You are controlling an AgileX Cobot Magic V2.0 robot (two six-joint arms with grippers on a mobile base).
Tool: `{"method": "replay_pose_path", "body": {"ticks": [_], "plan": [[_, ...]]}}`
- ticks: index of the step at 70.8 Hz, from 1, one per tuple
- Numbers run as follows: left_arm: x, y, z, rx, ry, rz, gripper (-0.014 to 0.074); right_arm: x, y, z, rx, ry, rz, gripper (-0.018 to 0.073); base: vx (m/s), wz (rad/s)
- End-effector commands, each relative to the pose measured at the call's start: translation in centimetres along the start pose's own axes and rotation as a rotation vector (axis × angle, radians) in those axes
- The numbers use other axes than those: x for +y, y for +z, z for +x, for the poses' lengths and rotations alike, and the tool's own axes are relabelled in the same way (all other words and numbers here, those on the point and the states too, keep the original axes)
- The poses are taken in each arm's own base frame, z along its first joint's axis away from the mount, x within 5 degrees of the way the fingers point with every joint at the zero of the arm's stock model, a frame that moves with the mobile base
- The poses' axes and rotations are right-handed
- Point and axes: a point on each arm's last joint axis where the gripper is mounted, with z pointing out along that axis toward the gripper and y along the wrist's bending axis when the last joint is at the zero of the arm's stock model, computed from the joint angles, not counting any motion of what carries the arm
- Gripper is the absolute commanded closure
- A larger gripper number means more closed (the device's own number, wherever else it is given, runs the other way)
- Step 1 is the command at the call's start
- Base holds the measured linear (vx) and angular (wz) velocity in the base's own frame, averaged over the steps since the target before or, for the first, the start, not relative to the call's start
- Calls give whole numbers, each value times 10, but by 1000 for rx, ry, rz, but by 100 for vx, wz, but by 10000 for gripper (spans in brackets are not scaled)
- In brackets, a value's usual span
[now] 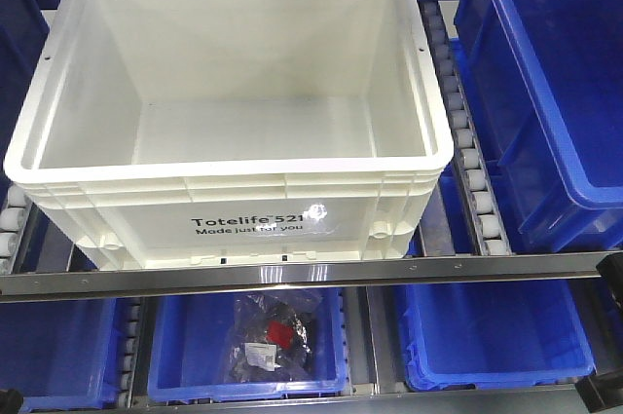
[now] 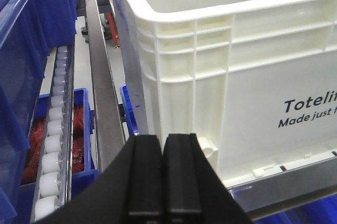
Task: Place moving items into box and shelve
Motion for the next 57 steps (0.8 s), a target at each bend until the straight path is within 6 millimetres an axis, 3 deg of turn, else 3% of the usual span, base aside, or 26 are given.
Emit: {"method": "replay_pose_path", "body": {"ticks": [1,57], "plan": [[1,-1,-5,-97,-7,-5,622,0,0,-7,-86,-17,7,575,0,0],[1,-1,-5,-97,-7,-5,622,0,0,-7,-86,-17,7,575,0,0]]}}
